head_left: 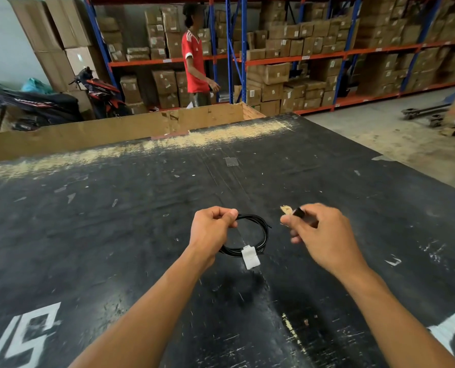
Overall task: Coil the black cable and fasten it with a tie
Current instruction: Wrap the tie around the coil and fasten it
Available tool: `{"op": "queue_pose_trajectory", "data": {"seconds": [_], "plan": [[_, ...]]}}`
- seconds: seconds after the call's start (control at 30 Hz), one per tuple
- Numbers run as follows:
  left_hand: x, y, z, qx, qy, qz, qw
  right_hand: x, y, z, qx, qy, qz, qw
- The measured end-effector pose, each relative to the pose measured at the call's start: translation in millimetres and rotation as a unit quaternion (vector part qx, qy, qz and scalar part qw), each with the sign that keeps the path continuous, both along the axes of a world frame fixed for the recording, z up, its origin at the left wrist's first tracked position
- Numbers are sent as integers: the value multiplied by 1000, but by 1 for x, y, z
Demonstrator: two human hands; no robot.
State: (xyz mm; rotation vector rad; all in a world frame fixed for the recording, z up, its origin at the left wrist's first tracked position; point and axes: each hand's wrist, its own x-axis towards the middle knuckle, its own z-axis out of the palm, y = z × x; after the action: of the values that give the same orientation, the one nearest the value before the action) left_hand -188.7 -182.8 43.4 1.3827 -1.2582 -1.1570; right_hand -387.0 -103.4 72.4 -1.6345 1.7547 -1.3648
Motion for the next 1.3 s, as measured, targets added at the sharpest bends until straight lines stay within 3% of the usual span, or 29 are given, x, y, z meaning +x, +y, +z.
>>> {"op": "queue_pose_trajectory", "data": {"seconds": [0.07,0.13,0.3,0.4,0.5,0.93,1.1,1.3], "plan": [[-2,0,1,-9,-1,-4,1000,12,2,6,20,-65,70,995],[-4,1,3,-19,-1,-9,1000,23,2,3,20,-48,83,995],[-6,4,11,-37,-32,-30,998,36,-2,-11,16,77,84,993],[-4,7,14,-42,-54,-42,997,36,-5,-15,-75,236,52,968],[-5,11,16,-51,-58,-48,996,35,-10,-17,-150,277,33,949],[-10,20,33,-26,-56,-129,990,32,-17,-20,-221,192,38,955],[-10,17,34,-69,-80,-94,990,29,-14,-19,-229,184,44,955],[-9,18,36,-119,-100,-89,984,27,-16,-13,-105,-21,76,991]]}}
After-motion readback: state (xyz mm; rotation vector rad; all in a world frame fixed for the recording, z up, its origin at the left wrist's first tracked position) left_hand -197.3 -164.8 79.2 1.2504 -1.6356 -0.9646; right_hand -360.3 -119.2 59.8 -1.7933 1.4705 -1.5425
